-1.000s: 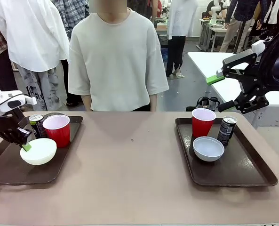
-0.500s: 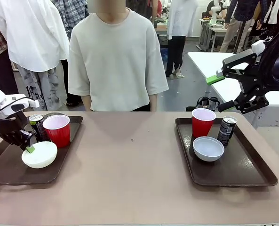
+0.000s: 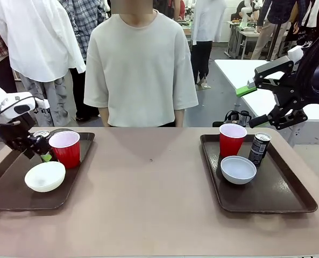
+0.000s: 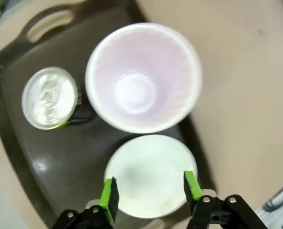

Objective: Prepare tableware on both trays.
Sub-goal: Pick up a Picnic Bowl from the table and place it on a Handle tray.

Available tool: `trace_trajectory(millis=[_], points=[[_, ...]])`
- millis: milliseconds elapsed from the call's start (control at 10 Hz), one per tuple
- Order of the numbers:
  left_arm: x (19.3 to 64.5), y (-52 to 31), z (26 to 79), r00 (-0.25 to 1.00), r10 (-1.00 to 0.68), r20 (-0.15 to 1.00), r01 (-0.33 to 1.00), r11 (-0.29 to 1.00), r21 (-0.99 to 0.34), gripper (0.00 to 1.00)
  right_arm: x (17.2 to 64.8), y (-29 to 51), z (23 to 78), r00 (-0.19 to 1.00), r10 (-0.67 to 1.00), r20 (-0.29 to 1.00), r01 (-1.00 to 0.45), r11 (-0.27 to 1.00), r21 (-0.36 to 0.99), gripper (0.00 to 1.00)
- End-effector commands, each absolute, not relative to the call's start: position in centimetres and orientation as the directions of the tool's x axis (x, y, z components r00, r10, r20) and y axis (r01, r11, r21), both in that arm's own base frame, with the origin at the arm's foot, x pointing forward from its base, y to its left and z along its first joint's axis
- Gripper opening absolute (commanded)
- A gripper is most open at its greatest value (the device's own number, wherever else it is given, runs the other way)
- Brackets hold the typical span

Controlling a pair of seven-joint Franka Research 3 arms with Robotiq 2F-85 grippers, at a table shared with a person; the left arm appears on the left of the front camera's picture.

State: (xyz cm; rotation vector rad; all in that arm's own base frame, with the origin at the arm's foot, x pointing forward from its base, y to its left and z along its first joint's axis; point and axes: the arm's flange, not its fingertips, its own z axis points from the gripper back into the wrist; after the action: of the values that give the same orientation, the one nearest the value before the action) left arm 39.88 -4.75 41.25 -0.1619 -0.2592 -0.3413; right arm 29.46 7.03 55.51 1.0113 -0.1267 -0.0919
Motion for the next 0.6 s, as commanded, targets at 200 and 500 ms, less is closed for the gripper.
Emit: trace_trajectory(millis=[200, 500], points=[[35.5, -7.6, 43.7, 0.907, -0.265, 0.327, 0.393, 0.813, -0.430, 1.00, 29.8, 6.9, 55.5, 0.991, -0.115, 0.072, -0.001, 0.525, 0.851, 0.92], [35.6, -7.2, 46.5, 0.970, -0.111, 0.215, 0.232, 0.681, -0.695, 1.00, 29.8, 6.9, 55.5, 0.991, -0.115, 0.072, -0.001, 0.525, 0.851, 0.92]])
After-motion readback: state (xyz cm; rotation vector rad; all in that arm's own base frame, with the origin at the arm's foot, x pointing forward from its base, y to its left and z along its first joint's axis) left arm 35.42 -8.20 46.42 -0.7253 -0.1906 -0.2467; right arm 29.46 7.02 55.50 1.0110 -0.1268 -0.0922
